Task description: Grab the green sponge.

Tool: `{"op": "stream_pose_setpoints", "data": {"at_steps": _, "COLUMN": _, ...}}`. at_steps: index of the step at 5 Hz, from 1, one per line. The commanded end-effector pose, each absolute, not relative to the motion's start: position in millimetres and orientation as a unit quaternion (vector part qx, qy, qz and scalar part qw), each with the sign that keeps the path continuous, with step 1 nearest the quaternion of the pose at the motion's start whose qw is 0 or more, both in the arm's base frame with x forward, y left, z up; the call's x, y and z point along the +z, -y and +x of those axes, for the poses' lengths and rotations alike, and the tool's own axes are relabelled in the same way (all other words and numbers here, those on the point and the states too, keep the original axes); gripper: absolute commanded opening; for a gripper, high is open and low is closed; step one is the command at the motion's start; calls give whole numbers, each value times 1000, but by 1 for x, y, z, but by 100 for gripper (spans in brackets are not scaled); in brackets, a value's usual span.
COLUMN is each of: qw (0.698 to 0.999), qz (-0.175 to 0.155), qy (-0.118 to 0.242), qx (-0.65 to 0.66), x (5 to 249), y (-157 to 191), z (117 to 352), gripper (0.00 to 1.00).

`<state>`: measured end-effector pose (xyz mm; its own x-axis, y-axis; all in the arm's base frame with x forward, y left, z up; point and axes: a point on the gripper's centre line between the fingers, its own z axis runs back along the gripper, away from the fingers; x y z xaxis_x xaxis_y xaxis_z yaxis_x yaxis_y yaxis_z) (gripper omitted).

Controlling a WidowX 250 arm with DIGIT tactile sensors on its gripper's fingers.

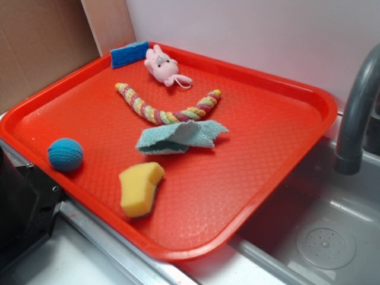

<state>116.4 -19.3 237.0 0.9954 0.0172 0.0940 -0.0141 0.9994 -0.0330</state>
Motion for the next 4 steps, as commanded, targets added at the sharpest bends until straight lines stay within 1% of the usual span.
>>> {"op": "stream_pose_setpoints", "data": {"at_steps": 1, "qw": 999, "qz": -16, "qy": 47, "qx": 8, "x": 237, "y": 19, "z": 116, "gripper": 100}}
{"op": "stream_pose_setpoints", "data": {"at_steps": 2, "qw": 991, "qz": 16, "qy": 17, "qx": 131, "x": 187, "y": 36, "z": 125, "gripper": 100}}
{"op": "stream_pose_setpoints", "data": {"at_steps": 3, "qw": 966, "qz": -16, "qy": 56, "qx": 253, "x": 139, "y": 85, "z": 133, "gripper": 100}}
{"op": "stream_pose_setpoints", "data": {"at_steps": 4, "qw": 948, "qz": -35, "qy": 51, "qx": 313, "x": 96, "y": 103, "z": 136, "gripper": 100}}
